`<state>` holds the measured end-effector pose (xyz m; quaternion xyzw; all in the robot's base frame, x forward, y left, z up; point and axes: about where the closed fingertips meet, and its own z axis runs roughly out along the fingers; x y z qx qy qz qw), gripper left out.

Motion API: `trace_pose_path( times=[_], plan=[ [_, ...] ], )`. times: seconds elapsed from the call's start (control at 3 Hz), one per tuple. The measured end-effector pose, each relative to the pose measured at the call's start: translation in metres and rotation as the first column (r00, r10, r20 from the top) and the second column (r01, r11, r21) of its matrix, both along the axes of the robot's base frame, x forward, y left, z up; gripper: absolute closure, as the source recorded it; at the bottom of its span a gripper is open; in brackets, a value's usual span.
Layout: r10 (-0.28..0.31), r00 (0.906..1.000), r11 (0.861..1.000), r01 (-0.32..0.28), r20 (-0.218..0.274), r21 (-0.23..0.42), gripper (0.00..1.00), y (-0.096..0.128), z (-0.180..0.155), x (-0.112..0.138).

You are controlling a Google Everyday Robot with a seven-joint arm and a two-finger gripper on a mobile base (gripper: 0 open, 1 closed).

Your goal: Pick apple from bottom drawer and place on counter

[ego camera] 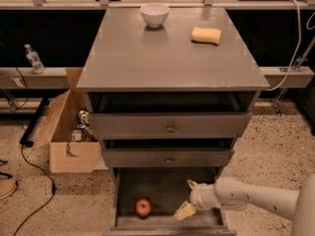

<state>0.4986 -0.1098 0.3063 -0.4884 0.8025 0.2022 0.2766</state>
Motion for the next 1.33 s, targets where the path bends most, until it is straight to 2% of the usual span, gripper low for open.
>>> trace_pose_path(
  times=[0.33, 0.67, 1.33],
  plan=[
    [0.062, 0.9977, 0.998, -0.063, 0.026, 0.028, 0.0, 0.022, -0.023, 0.012],
    [0.1, 0.9929, 0.993, -0.104, 0.063, 0.057, 0.0, 0.037, -0.04, 0.025],
    [0.142, 0.9792, 0.975, -0.164, 0.144, 0.151, 0.0, 0.088, -0.076, 0.042]
  ],
)
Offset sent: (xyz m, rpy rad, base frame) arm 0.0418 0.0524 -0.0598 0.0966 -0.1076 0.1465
